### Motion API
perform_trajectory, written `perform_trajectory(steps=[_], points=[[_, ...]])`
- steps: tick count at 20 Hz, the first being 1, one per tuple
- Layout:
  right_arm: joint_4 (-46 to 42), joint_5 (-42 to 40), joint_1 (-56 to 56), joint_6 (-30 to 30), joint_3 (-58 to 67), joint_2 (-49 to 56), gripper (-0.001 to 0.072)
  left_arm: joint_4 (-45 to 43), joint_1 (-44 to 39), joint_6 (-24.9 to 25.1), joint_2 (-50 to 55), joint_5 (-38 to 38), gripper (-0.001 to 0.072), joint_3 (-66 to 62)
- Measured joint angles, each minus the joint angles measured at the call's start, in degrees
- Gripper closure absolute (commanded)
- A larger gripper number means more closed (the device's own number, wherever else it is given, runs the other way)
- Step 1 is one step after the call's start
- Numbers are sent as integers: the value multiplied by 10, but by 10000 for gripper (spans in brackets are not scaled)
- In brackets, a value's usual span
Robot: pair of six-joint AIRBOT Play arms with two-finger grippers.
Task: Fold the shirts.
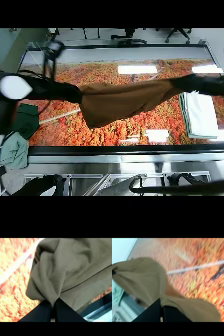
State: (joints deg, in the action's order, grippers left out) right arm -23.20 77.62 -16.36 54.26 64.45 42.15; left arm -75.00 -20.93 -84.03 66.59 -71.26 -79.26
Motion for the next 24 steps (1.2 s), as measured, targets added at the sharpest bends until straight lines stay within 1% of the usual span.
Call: perform_trajectory(steps=[2,4,5,6,7,9,11,14,18,19,20,21,24], points=[[8,-18,39,-28,-66,38,690,24,-2,3,47,30,694,47],[9,-54,71,-52,-120,81,691,40,-3,8,99,67,685,85],[12,-69,81,-63,-137,103,690,44,-2,11,123,81,525,97],[12,-79,88,-71,-150,123,691,49,3,12,147,89,170,102],[13,-88,93,-77,-160,143,690,53,10,14,168,90,2,101],[14,-99,96,-90,-171,169,691,54,35,14,201,71,1,81],[14,-104,94,-98,-177,181,690,59,67,14,219,32,2,48],[14,-109,81,-105,-181,181,690,59,127,20,219,-20,2,9],[7,-111,61,-109,-183,174,690,68,201,32,211,-47,3,21],[5,-111,59,-109,-183,173,690,82,213,42,212,-48,57,39],[3,-110,57,-109,-183,173,690,99,221,56,214,-45,178,60],[2,-109,56,-110,-183,172,690,123,227,75,217,-41,239,84],[0,-110,53,-110,-183,172,690,188,237,136,232,-28,238,145]])
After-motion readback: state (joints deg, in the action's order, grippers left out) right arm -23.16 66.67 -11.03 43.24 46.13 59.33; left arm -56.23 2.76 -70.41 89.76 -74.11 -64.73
